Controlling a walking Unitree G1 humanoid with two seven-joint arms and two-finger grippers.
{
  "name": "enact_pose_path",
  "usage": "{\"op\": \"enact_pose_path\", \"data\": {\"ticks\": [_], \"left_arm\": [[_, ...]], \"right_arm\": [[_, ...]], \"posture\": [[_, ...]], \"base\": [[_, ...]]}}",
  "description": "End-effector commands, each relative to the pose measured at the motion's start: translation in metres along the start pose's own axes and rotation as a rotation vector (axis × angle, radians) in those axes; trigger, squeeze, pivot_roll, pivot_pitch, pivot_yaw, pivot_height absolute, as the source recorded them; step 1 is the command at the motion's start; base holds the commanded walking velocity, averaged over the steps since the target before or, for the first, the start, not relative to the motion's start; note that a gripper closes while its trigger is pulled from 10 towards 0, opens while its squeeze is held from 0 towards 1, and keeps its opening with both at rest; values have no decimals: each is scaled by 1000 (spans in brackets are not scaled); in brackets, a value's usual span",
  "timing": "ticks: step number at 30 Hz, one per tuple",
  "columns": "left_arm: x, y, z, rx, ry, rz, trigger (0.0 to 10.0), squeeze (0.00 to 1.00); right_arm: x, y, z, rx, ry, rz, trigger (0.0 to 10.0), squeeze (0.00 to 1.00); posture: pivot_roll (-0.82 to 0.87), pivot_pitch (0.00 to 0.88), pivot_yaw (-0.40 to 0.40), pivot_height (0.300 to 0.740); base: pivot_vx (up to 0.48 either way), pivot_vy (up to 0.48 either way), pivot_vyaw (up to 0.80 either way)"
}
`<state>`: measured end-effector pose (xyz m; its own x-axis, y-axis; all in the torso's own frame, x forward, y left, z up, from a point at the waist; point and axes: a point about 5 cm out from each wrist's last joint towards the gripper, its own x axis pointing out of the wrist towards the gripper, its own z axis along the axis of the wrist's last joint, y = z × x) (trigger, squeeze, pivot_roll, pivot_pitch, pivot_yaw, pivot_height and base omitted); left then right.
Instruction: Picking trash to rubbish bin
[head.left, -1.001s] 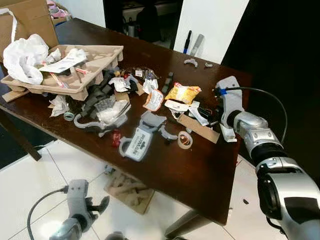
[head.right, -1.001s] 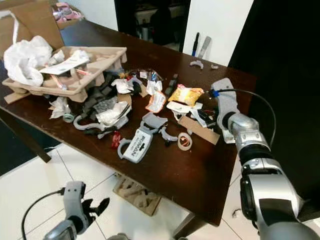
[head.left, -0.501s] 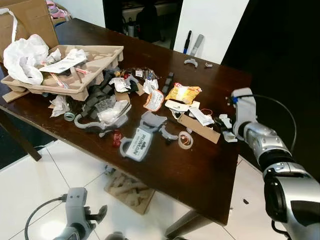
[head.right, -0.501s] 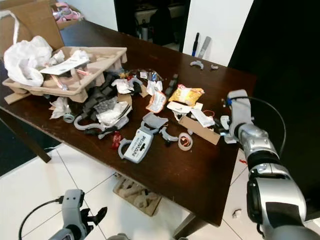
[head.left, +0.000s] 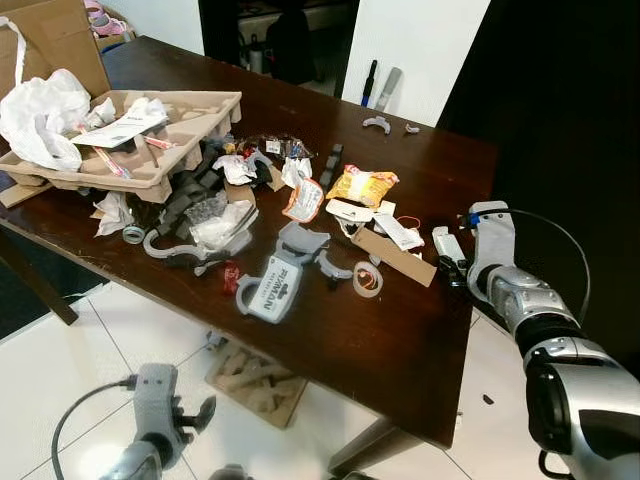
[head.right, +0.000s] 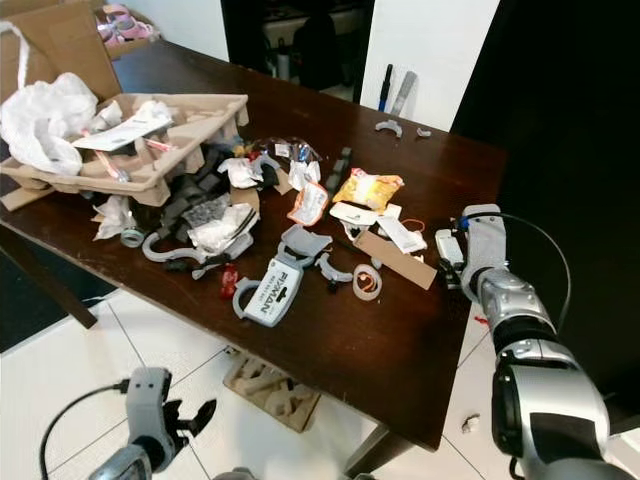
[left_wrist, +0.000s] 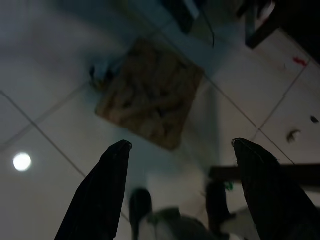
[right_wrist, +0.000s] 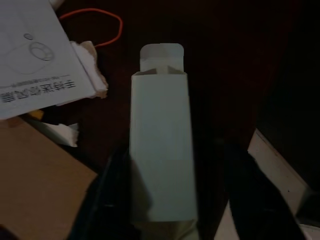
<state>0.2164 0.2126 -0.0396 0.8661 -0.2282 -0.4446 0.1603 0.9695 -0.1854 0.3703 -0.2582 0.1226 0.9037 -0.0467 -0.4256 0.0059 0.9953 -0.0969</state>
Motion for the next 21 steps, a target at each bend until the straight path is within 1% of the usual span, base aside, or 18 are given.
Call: {"op": "enact_pose_path", "data": {"ticks": [1, 2, 3, 4, 5, 6, 7, 10, 12, 13, 15, 16, 17, 18, 21], "left_arm": [[-2, 1, 1, 40, -15, -8, 10000, 0], [-2, 0, 3, 47, -29, -13, 10000, 0], [-1, -3, 6, 78, -49, -38, 10000, 0], [-1, -3, 6, 78, -49, -38, 10000, 0], [-1, -5, 9, 100, -61, -56, 10000, 0], [0, -11, 13, 142, -86, -107, 10000, 0], [0, -11, 13, 142, -86, -107, 10000, 0], [1, -30, 28, 263, -148, -270, 10000, 0], [0, -41, 38, 300, -182, -361, 10000, 0], [-1, -45, 41, 307, -191, -389, 10000, 0], [-1, -53, 50, 344, -205, -450, 10000, 0], [-2, -58, 56, 368, -212, -486, 10000, 0], [-2, -58, 56, 368, -212, -486, 10000, 0], [-2, -61, 59, 384, -217, -510, 10000, 0], [-6, -73, 80, 409, -259, -587, 10000, 0]], "right_arm": [[0, 3, -26, 18, 94, 12, 0, 0], [0, 4, -26, 17, 96, 12, 0, 0], [0, 4, -27, 16, 98, 15, 0, 0], [0, 4, -27, 16, 98, 15, 0, 0], [0, 5, -27, 16, 99, 17, 0, 0], [0, 6, -27, 16, 101, 21, 0, 0], [0, 6, -27, 16, 101, 21, 0, 0], [1, 9, -26, 13, 100, 30, 0, 0], [1, 10, -25, 12, 92, 35, 0, 0], [1, 10, -24, 12, 87, 37, 0, 0], [2, 13, -15, -6, 22, 59, 0, 0], [2, 14, -10, 3, -11, 67, 0, 0], [2, 14, -10, 3, -11, 67, 0, 0], [3, 15, -6, 11, -32, 71, 0, 0], [3, 15, 2, 50, -82, 71, 0, 0]], "posture": [[215, 131, -77, 740], [215, 131, -77, 740], [218, 134, -78, 740], [218, 134, -78, 740], [218, 134, -78, 740], [221, 135, -81, 740], [221, 135, -81, 740], [223, 137, -83, 740], [223, 137, -83, 740], [223, 137, -83, 740], [223, 137, -83, 740], [231, 137, -84, 740], [231, 137, -84, 740], [231, 137, -84, 740], [231, 135, -82, 740]], "base": [[0, 0, 0], [0, 0, 0], [0, 0, 0], [0, 0, 0], [0, 0, 0], [0, 0, 0], [0, 0, 0], [0, 0, 0], [0, 0, 0], [0, 0, 0], [0, 0, 0], [0, 0, 0], [0, 0, 0], [0, 0, 0], [0, 0, 0]]}}
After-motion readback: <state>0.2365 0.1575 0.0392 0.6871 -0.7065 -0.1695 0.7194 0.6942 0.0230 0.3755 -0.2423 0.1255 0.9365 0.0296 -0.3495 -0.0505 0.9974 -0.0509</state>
